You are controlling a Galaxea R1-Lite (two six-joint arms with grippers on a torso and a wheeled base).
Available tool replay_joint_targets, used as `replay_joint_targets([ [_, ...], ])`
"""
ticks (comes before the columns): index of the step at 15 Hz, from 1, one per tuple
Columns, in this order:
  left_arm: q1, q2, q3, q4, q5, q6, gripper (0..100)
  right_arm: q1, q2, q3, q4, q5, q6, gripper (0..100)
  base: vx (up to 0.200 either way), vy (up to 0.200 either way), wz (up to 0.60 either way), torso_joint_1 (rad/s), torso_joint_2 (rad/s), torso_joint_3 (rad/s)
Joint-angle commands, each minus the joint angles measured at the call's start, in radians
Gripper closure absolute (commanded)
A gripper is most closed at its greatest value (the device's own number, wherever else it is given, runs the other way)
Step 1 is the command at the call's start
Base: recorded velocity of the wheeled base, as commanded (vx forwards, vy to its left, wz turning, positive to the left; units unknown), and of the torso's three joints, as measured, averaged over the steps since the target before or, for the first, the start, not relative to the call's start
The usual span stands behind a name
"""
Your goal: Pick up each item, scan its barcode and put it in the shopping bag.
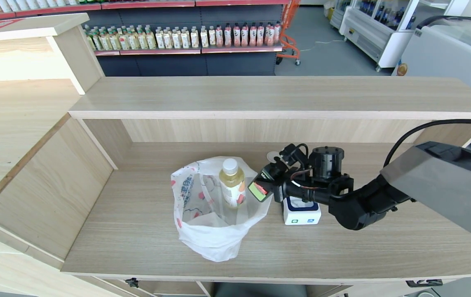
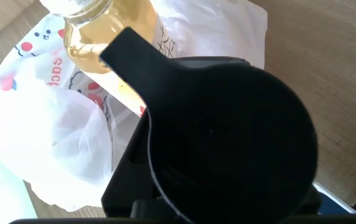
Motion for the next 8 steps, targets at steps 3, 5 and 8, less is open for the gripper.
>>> replay_joint_targets([
  [3, 0.000, 0.000, 0.000, 0.000, 0.000, 0.000, 0, -0.014, 0.053, -0.033, -0.007, -0.007, -0.035, 100, 0.000, 0.000, 0.00, 0.000, 0.00, 0.000],
  [5, 0.000, 0.000, 0.000, 0.000, 0.000, 0.000, 0, -0.014, 0.089, -0.095, -0.006, -0.032, -0.046, 100, 0.000, 0.000, 0.00, 0.000, 0.00, 0.000],
  [8, 0.000, 0.000, 0.000, 0.000, 0.000, 0.000, 0, -0.006, 0.125, -0.157, -0.007, -0.049, -0.055, 100, 0.000, 0.000, 0.00, 0.000, 0.00, 0.000],
])
